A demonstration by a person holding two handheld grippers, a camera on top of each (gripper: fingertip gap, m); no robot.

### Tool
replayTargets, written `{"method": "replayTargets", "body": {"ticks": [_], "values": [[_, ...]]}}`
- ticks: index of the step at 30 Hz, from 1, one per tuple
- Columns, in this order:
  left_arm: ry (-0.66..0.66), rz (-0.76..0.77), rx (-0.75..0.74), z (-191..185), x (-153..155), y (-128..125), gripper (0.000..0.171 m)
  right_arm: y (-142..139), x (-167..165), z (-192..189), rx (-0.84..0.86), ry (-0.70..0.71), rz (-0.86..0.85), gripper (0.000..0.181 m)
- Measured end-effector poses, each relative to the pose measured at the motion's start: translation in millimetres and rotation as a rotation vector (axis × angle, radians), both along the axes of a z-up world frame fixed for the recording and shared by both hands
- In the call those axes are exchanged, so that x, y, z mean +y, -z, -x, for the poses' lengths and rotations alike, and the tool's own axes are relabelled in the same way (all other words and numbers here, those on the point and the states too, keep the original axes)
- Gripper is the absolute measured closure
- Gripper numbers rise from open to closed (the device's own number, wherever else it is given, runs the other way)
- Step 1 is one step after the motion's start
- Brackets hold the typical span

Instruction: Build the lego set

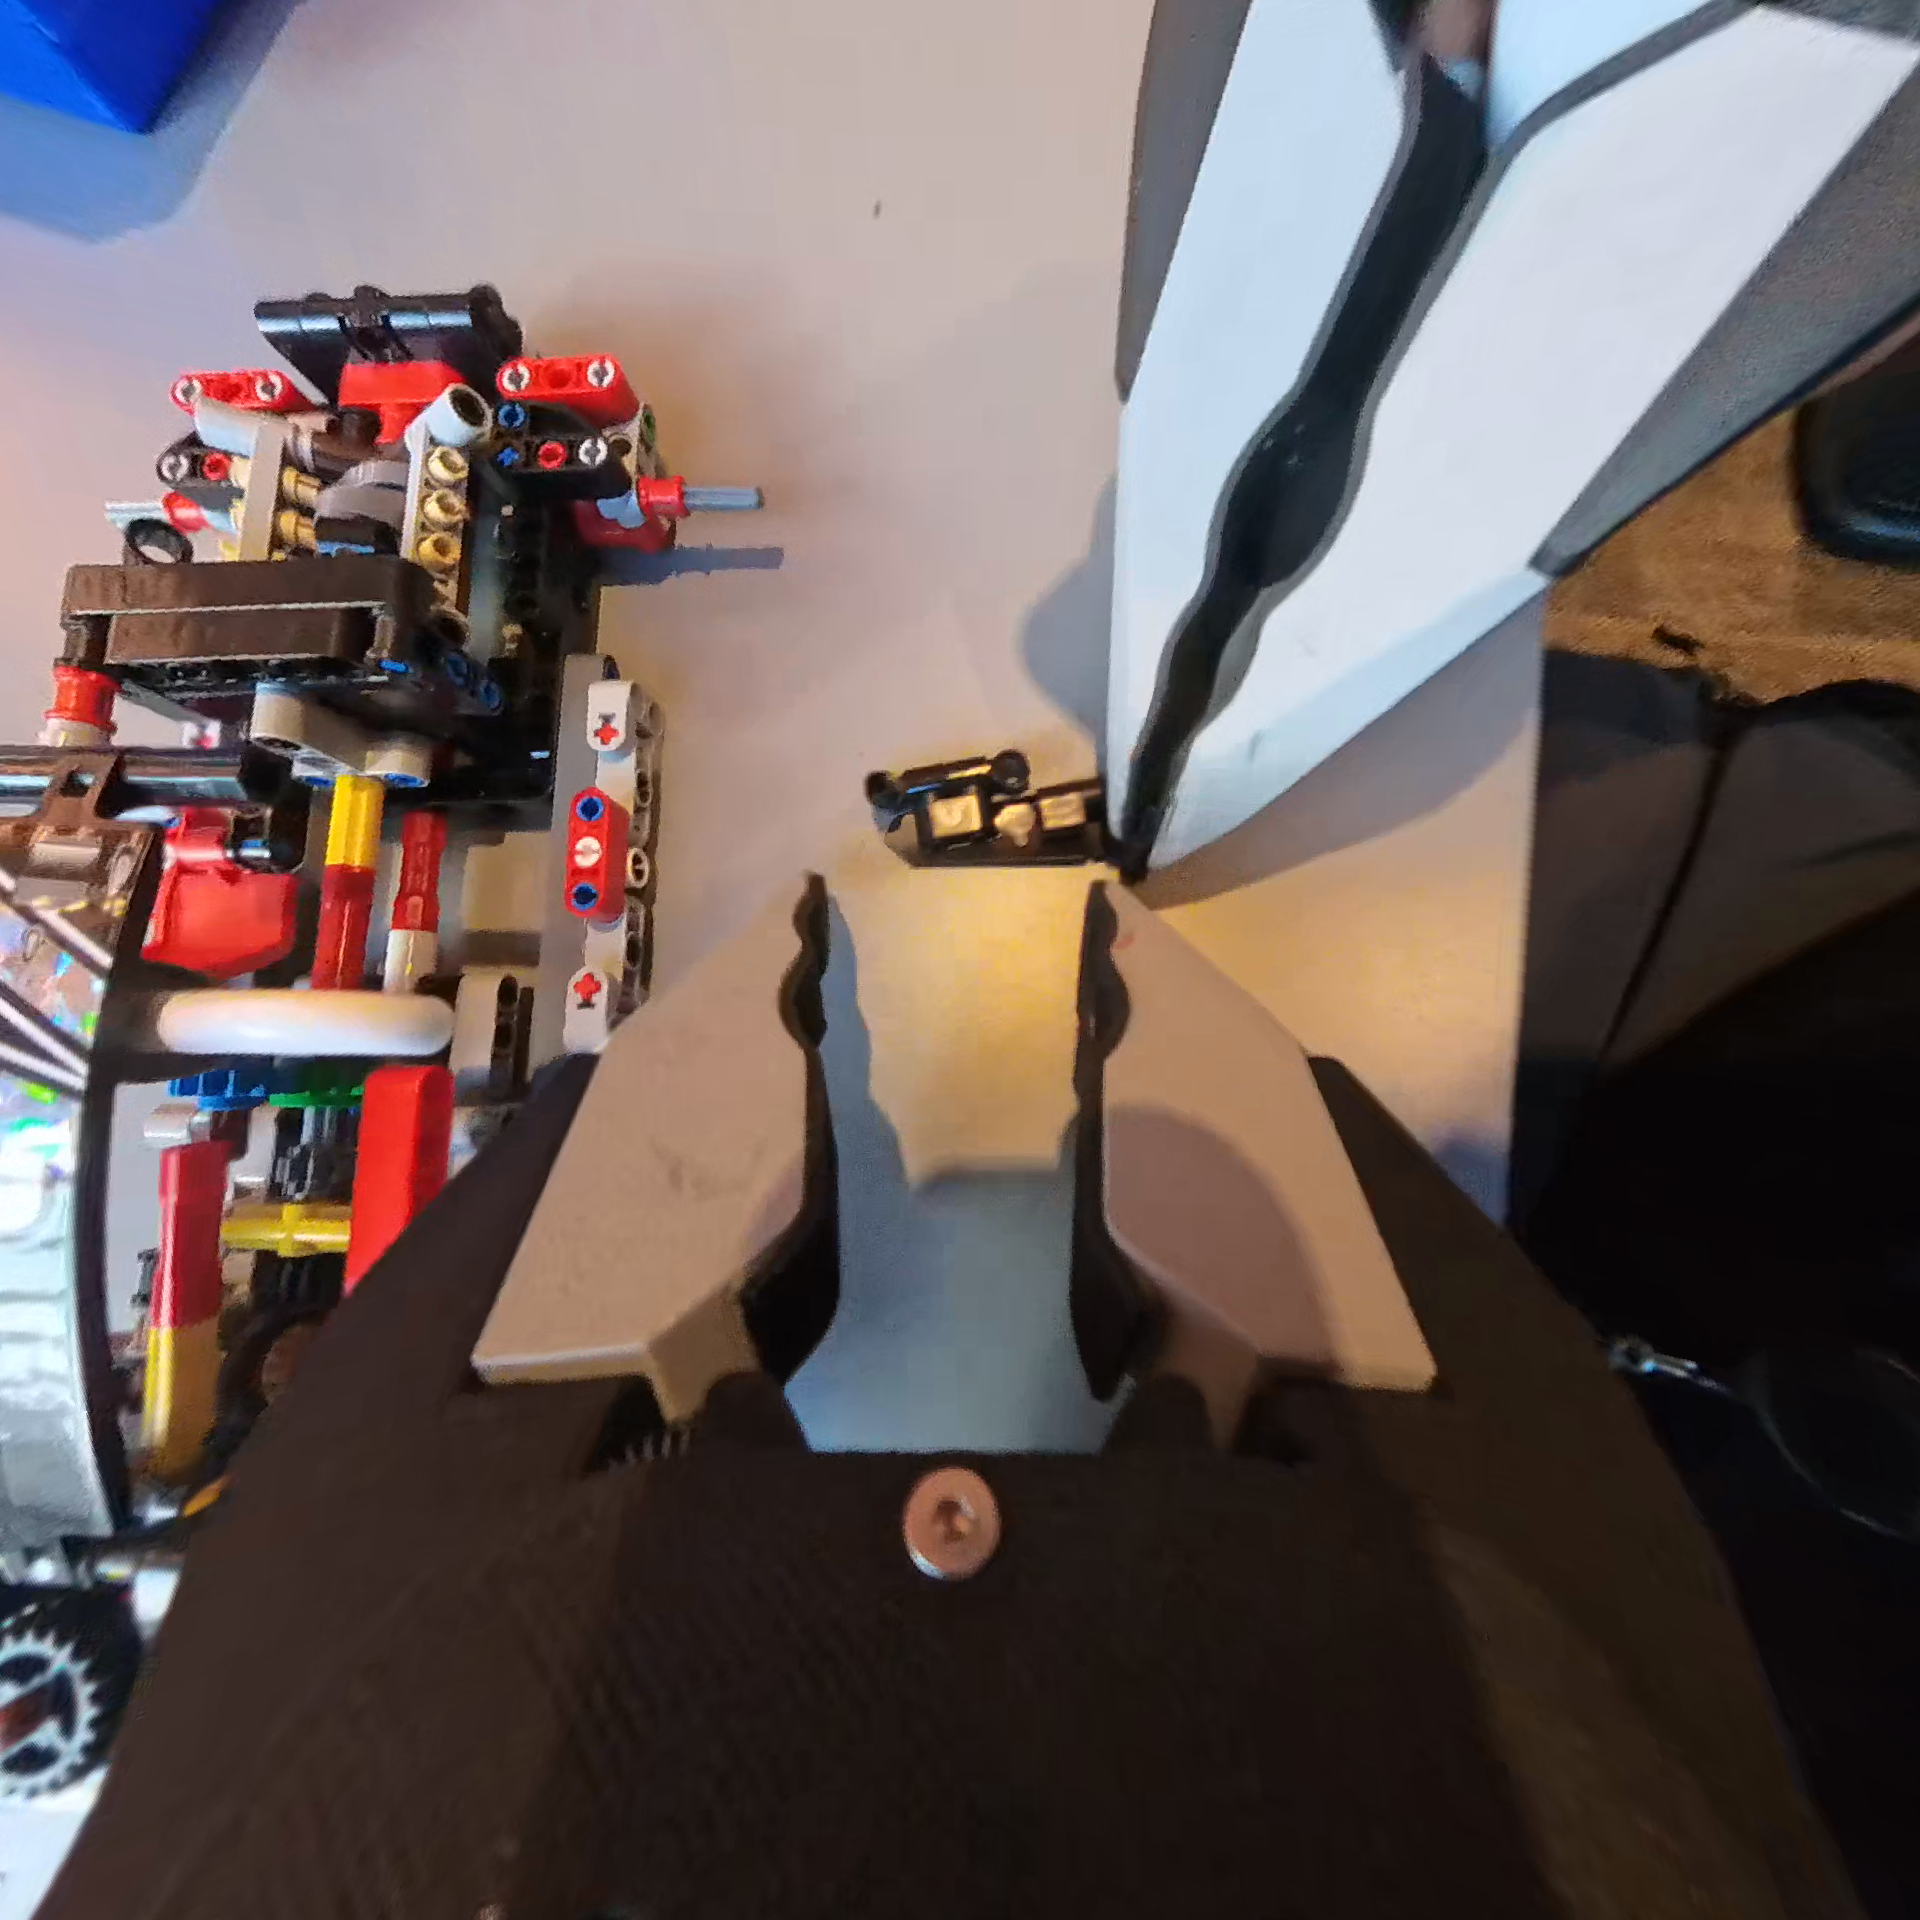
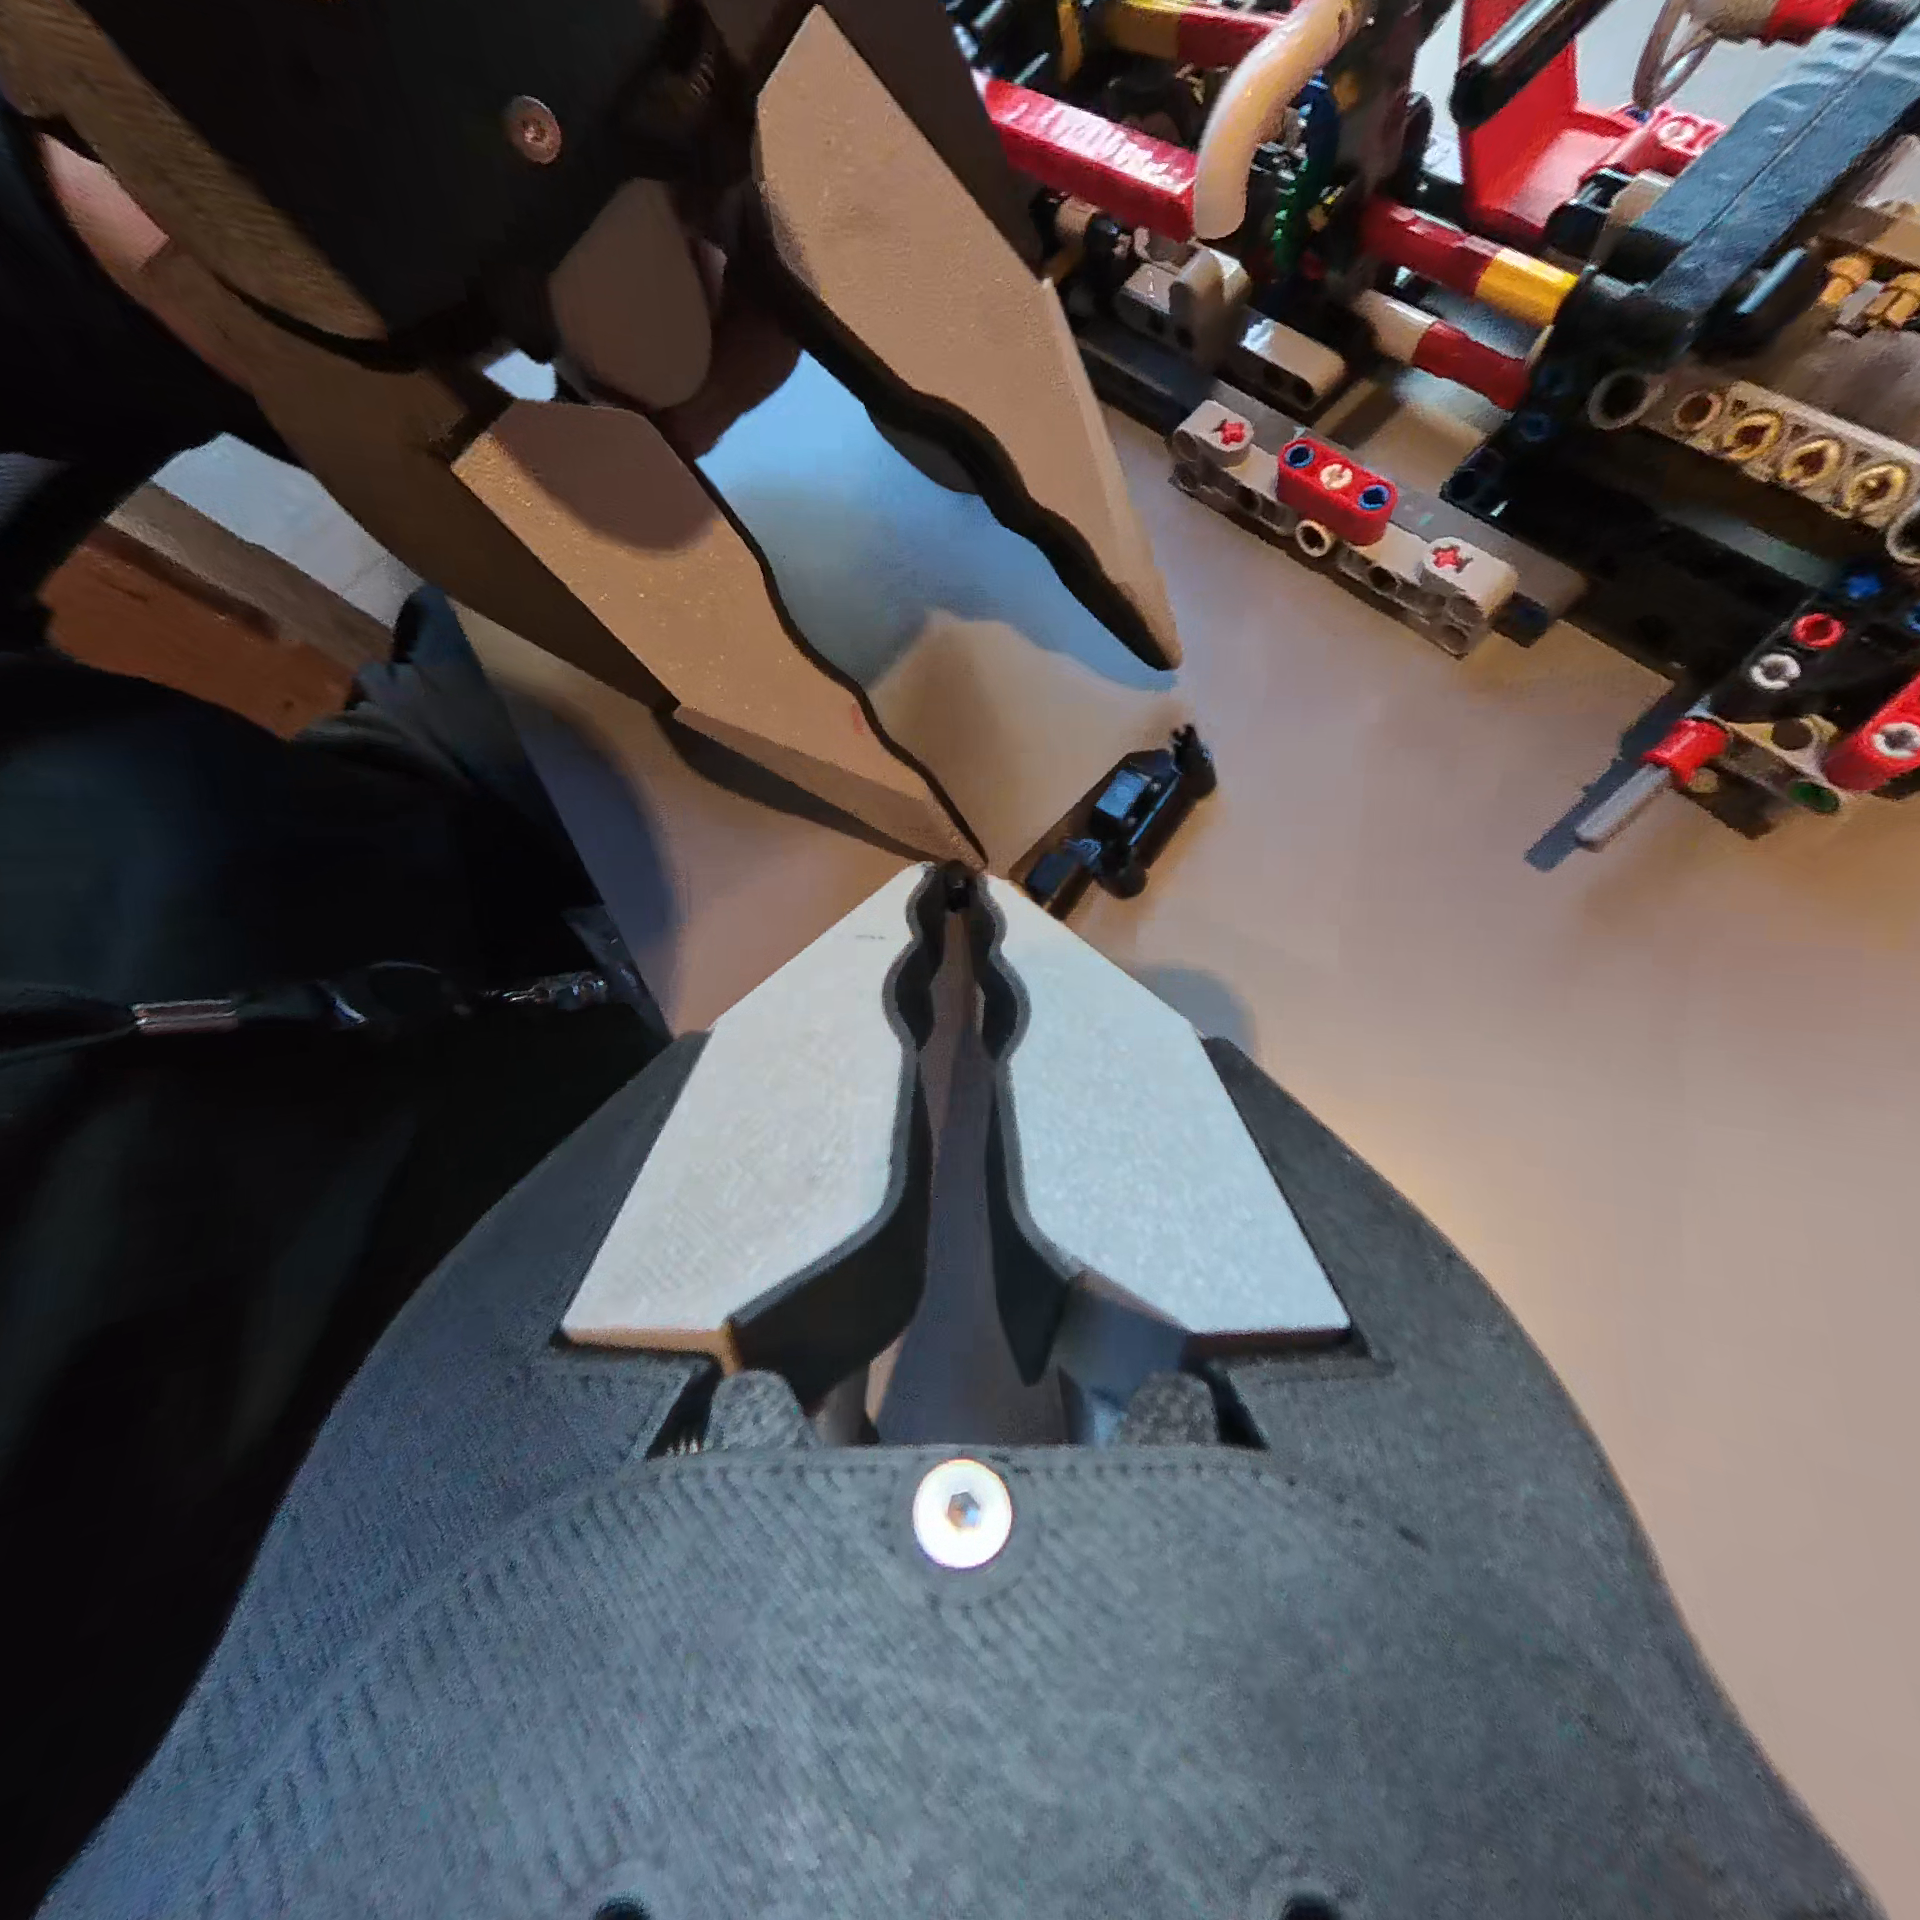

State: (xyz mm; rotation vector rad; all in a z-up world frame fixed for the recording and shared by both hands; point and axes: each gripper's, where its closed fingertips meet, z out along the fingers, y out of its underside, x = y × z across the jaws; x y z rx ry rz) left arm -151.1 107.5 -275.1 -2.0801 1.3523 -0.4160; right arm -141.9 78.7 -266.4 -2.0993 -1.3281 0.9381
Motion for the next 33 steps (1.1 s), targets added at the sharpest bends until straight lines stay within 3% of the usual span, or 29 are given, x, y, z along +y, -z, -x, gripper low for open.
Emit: {"method": "replayTargets", "body": {"ticks": [6, 13, 15, 17, 21, 28, 33], "values": [[0.016, 0.02, 0.034, 3.7, -0.1, 0.7, 0.122, 6.9, 27.8, -30.6, -0.132, 0.112, -0.106, 0.18], [0.06, -0.07, 0.007, -10.3, 13.2, -9.7, 0.124, -10.0, 39.4, -38.0, -0.003, 0.128, -0.014, 0.18], [0.089, -0.077, 0.019, -13.8, 17.2, -7.0, 0.133, -11.2, 41.0, -36.1, 0.034, 0.12, 0.042, 0.181], [0.104, -0.048, 0.057, -12.4, 18.4, 0.6, 0.154, -14.0, 40.8, -33.0, 0.079, 0.114, 0.097, 0.18], [0.09, -0.012, 0.038, -13.9, 17.4, 0.6, 0.155, -14.4, 38.4, -32.8, 0.101, 0.108, 0.136, 0.18], [0.122, 0.026, 0.009, -25.7, -8.4, 0.9, 0.151, -9.6, 25.8, -32.0, 0.012, 0.058, 0.025, 0.181], [0.141, 0.017, -0.002, -20.7, -9.2, -2.2, 0.145, -10.1, 21.0, -30.6, -0.059, 0.043, -0.106, 0.18]]}}
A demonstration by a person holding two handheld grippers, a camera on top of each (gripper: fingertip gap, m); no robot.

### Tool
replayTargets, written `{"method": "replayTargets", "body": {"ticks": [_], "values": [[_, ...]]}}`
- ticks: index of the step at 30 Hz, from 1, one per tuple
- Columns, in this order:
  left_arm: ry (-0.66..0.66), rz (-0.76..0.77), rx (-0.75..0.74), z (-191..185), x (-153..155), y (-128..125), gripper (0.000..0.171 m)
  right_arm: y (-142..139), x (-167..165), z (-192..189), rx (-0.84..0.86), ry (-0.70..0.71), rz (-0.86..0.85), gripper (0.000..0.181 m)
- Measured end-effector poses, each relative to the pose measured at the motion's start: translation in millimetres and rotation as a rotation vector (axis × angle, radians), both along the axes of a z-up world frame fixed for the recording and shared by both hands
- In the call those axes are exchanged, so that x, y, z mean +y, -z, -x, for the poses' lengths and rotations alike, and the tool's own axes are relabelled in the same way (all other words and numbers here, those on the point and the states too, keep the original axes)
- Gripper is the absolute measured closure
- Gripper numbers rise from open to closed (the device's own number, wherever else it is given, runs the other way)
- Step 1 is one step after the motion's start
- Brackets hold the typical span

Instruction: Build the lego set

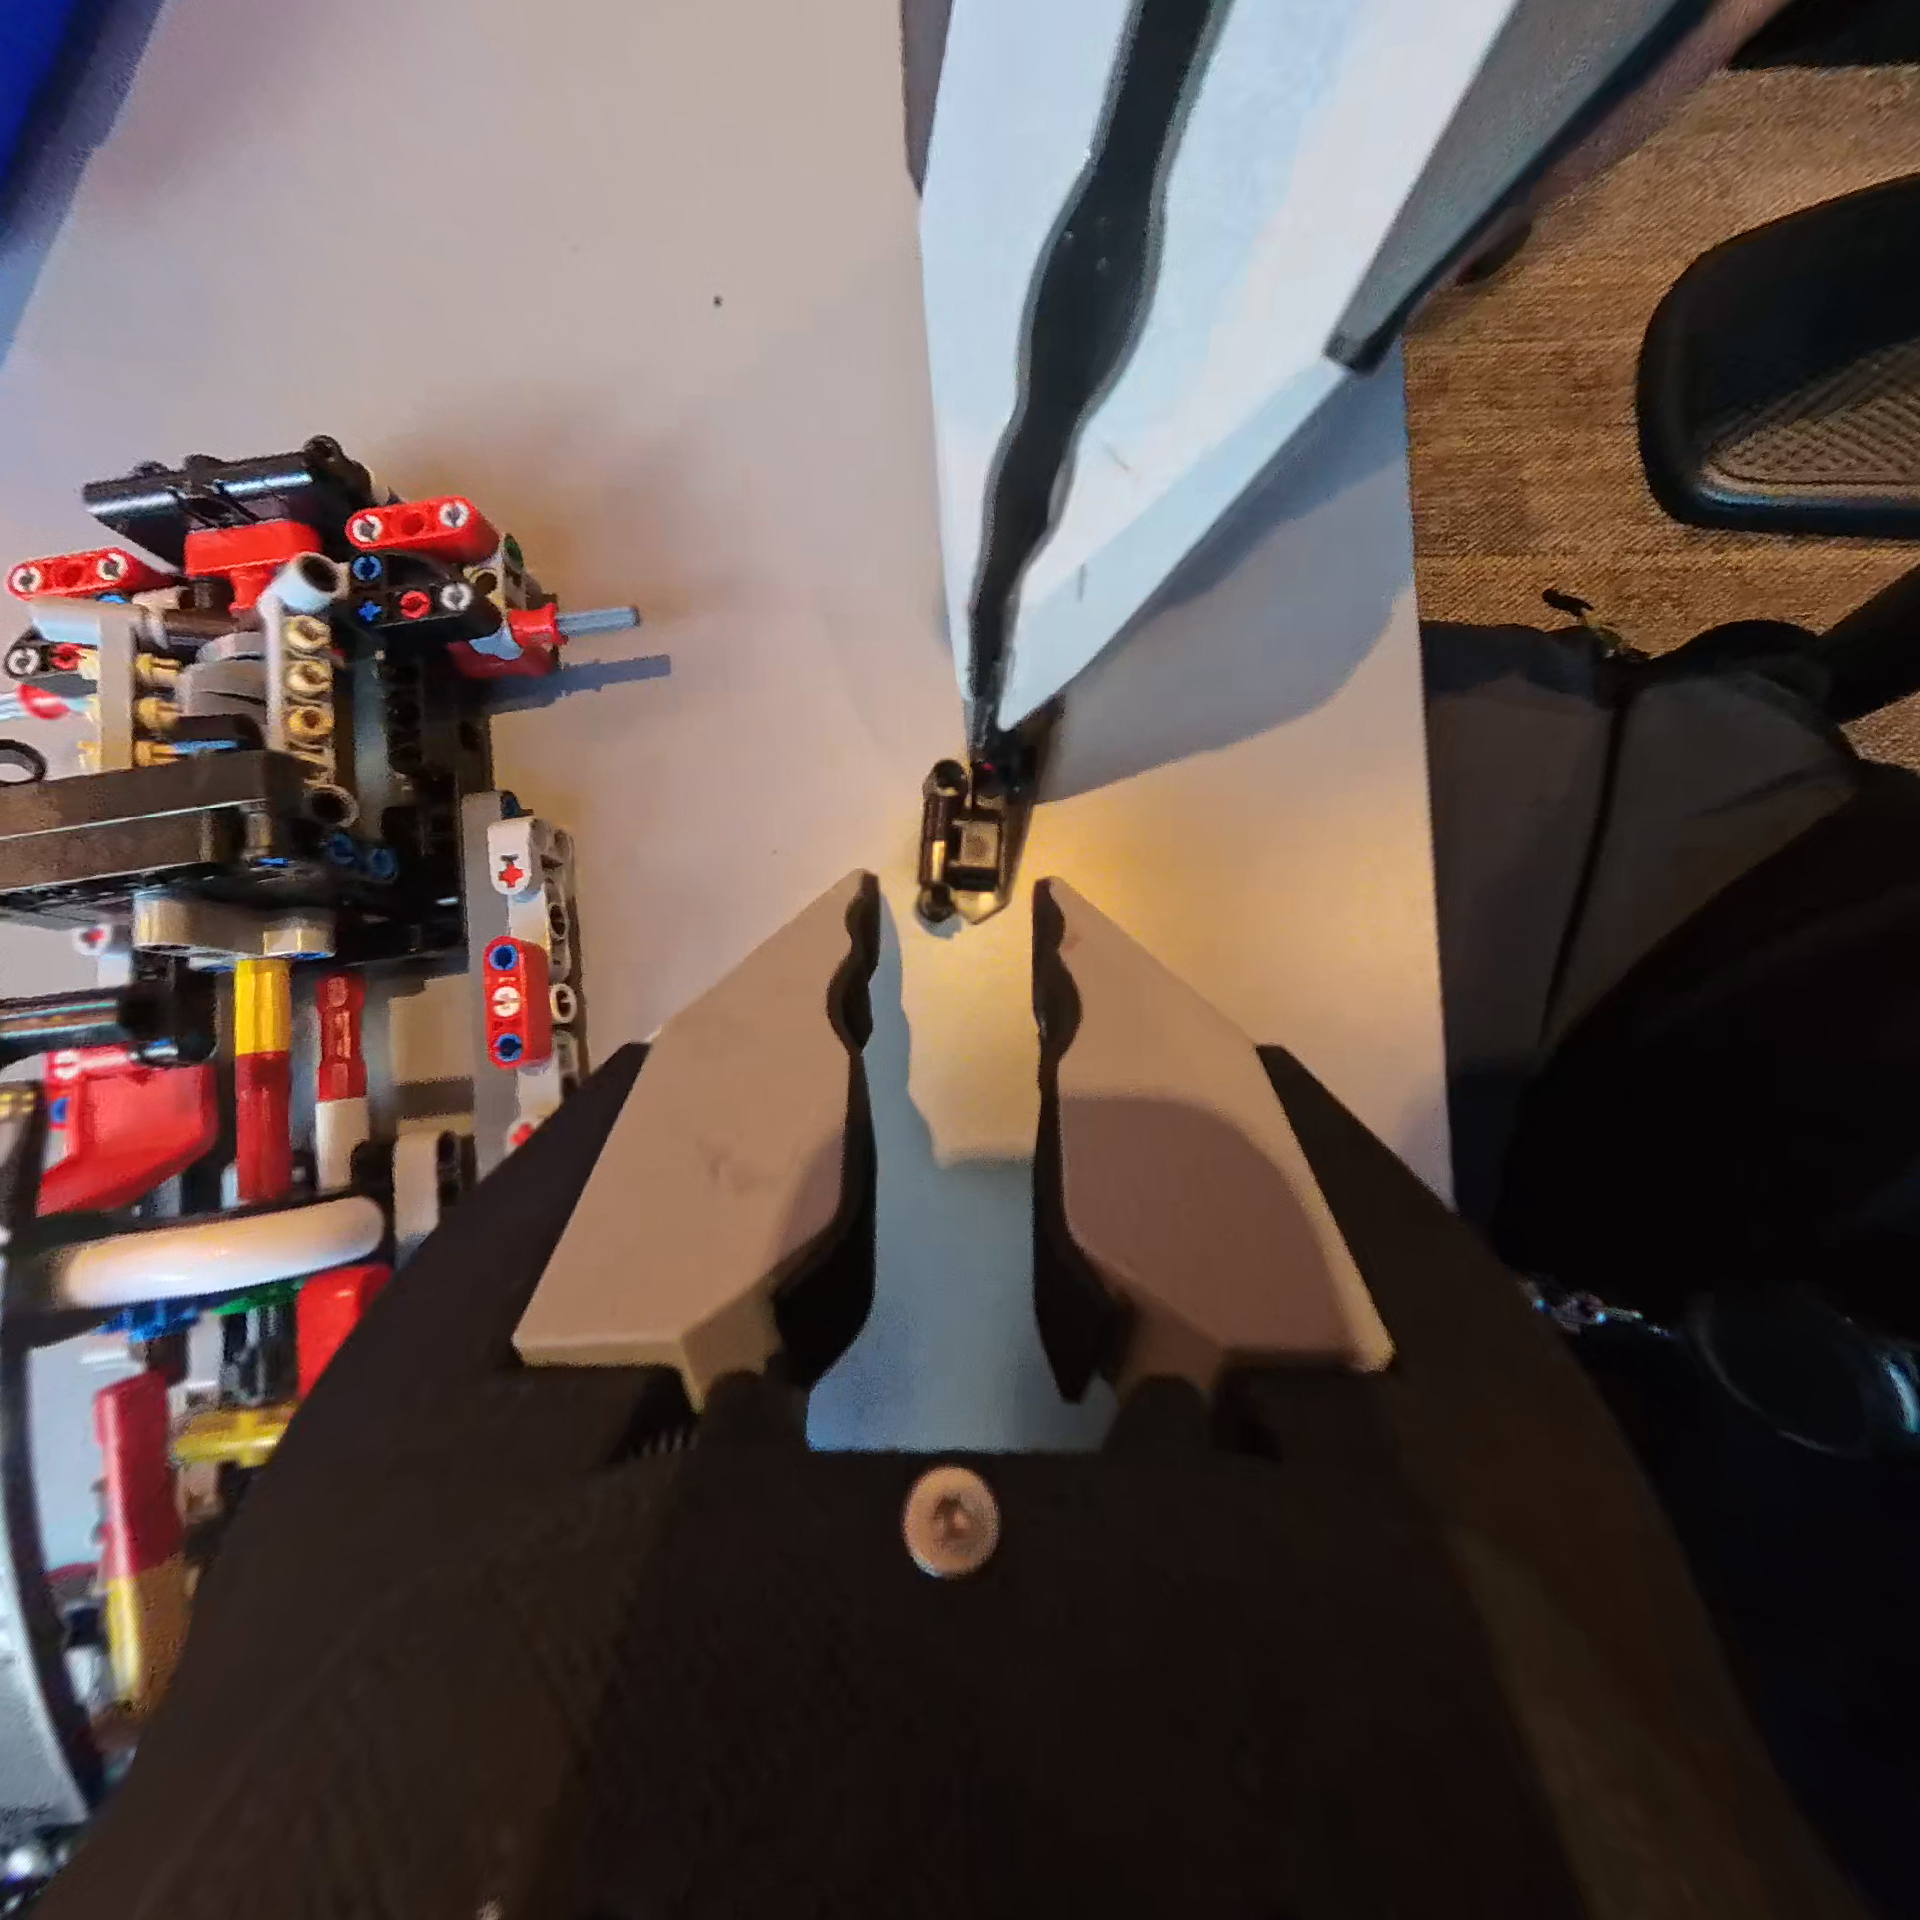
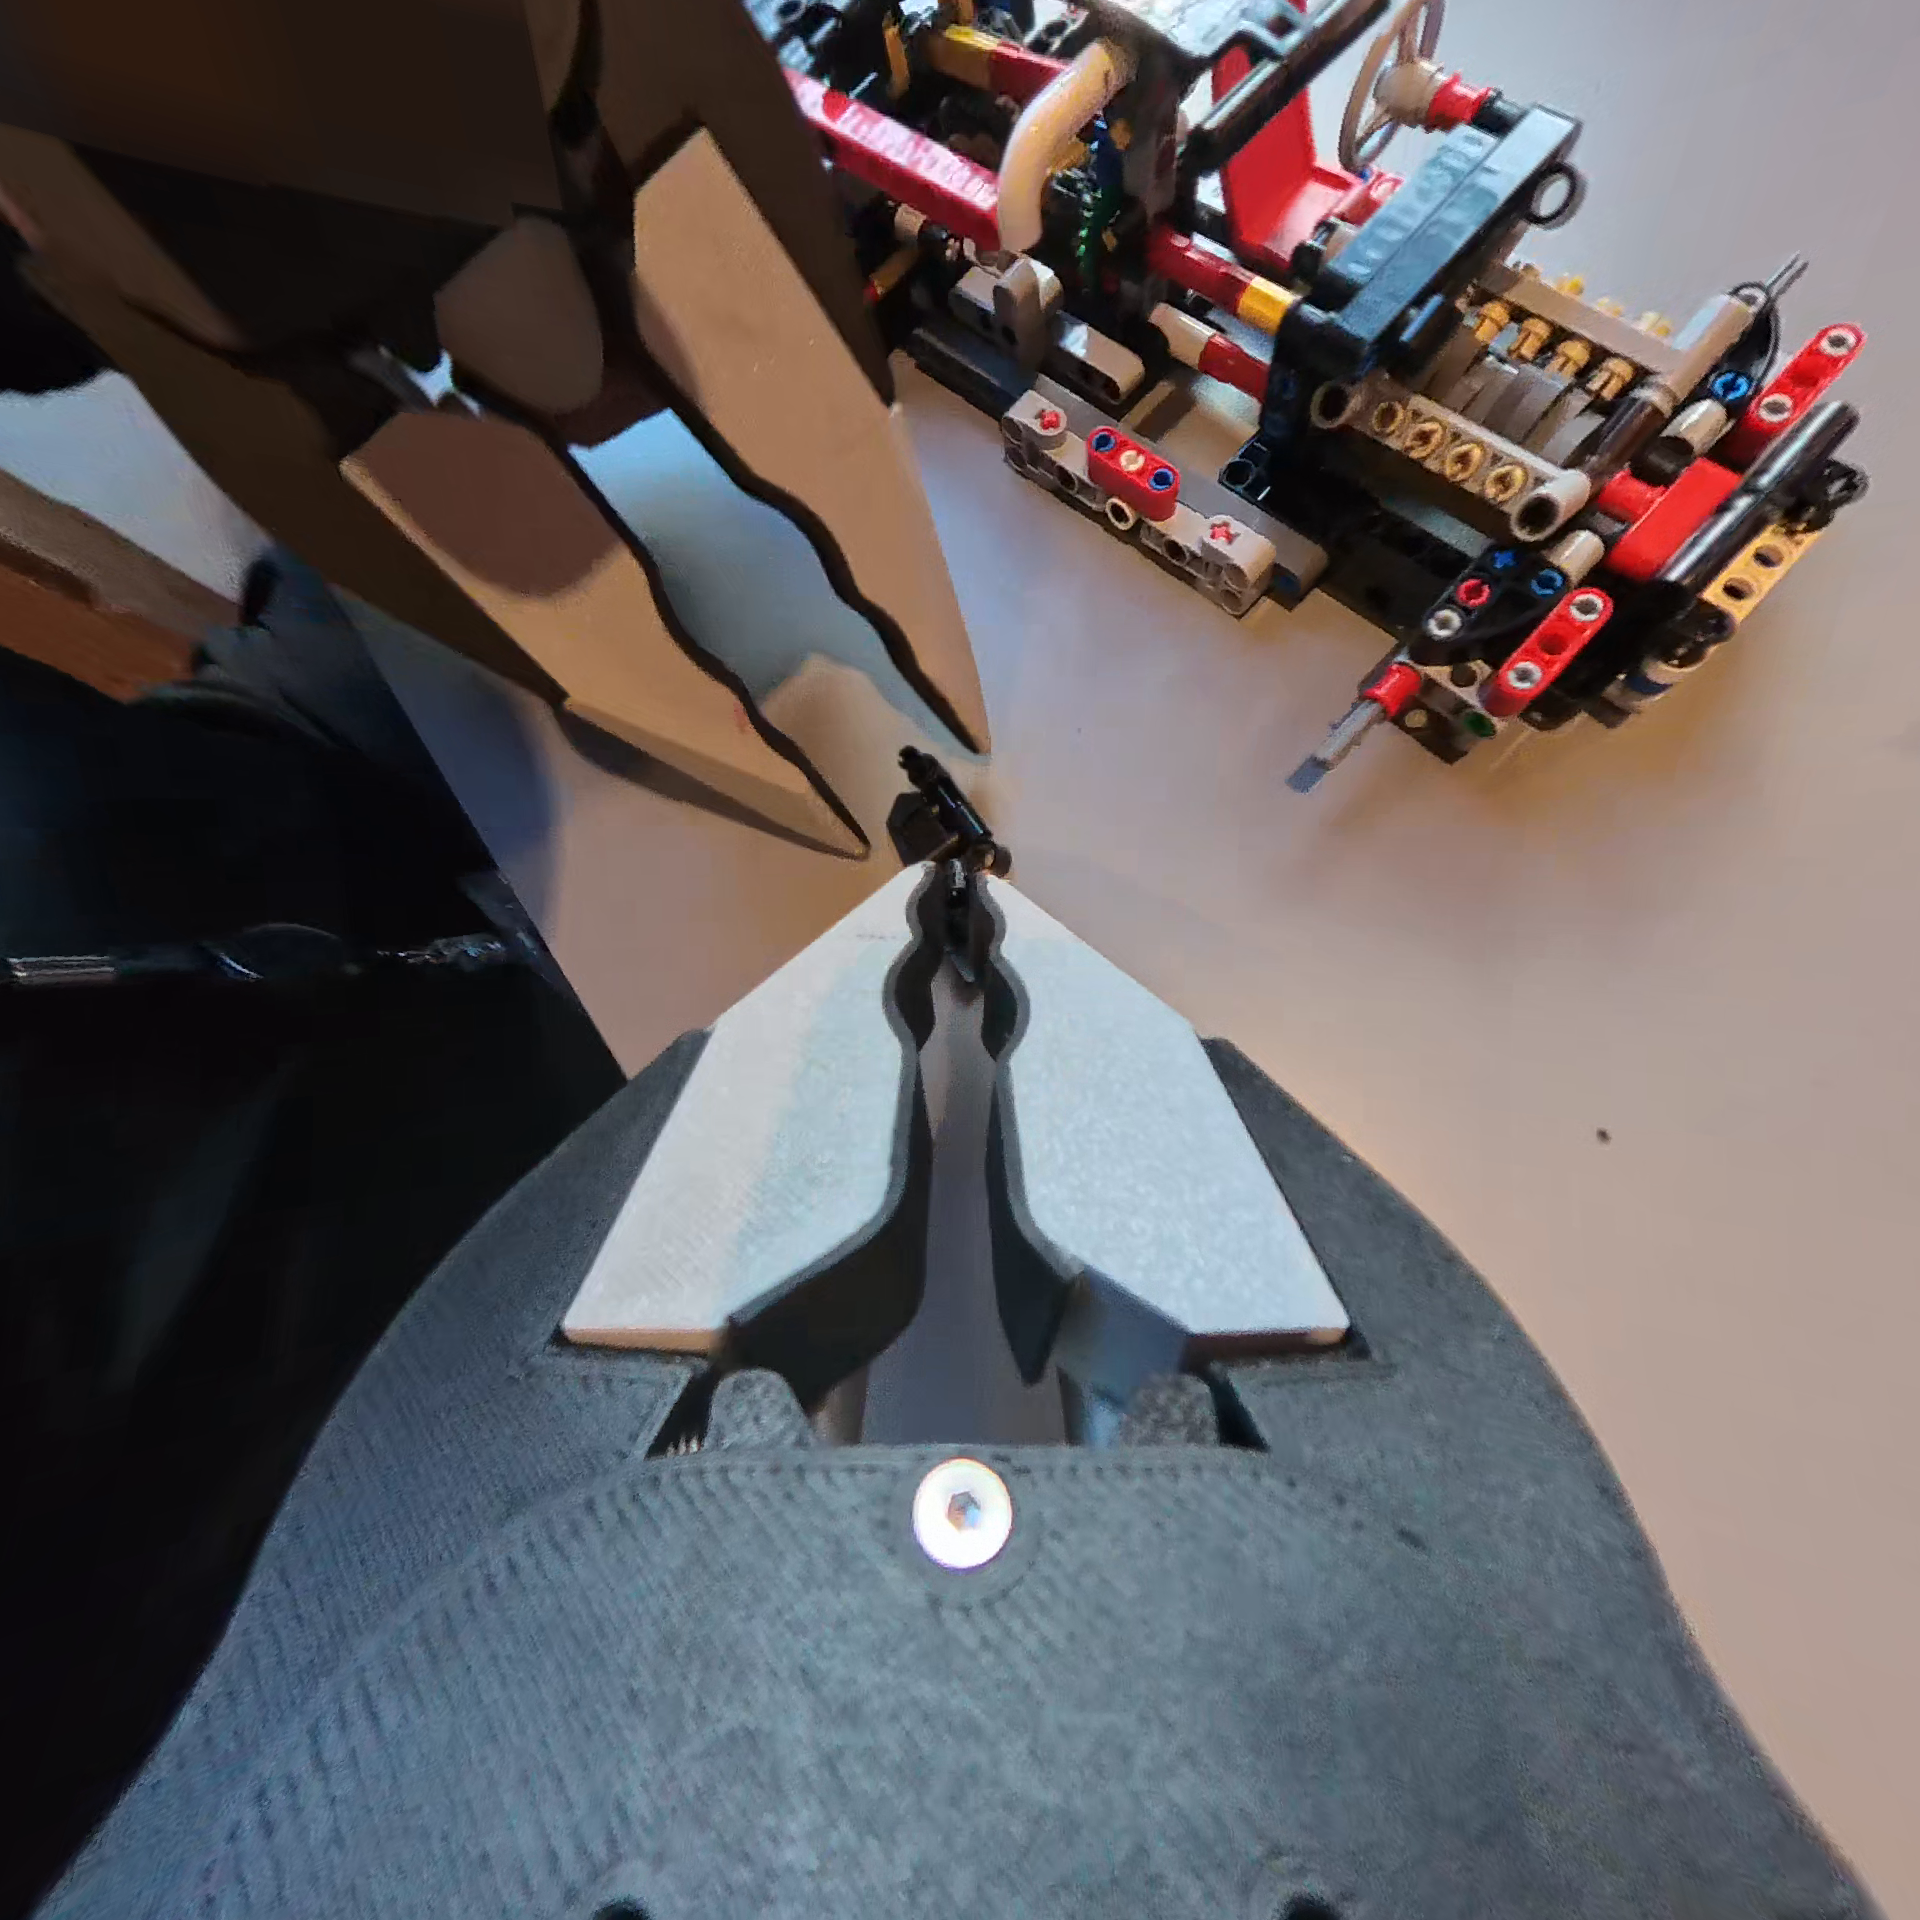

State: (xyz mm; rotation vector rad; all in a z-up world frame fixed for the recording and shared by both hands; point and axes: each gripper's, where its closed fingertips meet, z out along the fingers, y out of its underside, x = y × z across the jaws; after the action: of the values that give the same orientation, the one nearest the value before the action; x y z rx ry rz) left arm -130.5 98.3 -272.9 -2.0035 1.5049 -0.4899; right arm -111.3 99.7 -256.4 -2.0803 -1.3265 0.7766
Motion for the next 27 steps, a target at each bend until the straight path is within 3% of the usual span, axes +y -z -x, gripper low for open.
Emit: {"method": "replayTargets", "body": {"ticks": [8, 14, 27], "values": [[0.084, 0.042, -0.048, -7.2, 0.0, 4.2, 0.157, 5.1, 5.3, 4.2, -0.116, -0.051, -0.1, 0.181], [0.075, 0.063, -0.09, -9.5, 1.5, 4.2, 0.165, 7.6, 8.8, 0.0, -0.194, -0.069, -0.136, 0.18], [0.076, 0.048, -0.117, -15.9, -2.0, 3.8, 0.148, 8.9, 14.0, -2.4, -0.225, -0.064, -0.129, 0.181]]}}
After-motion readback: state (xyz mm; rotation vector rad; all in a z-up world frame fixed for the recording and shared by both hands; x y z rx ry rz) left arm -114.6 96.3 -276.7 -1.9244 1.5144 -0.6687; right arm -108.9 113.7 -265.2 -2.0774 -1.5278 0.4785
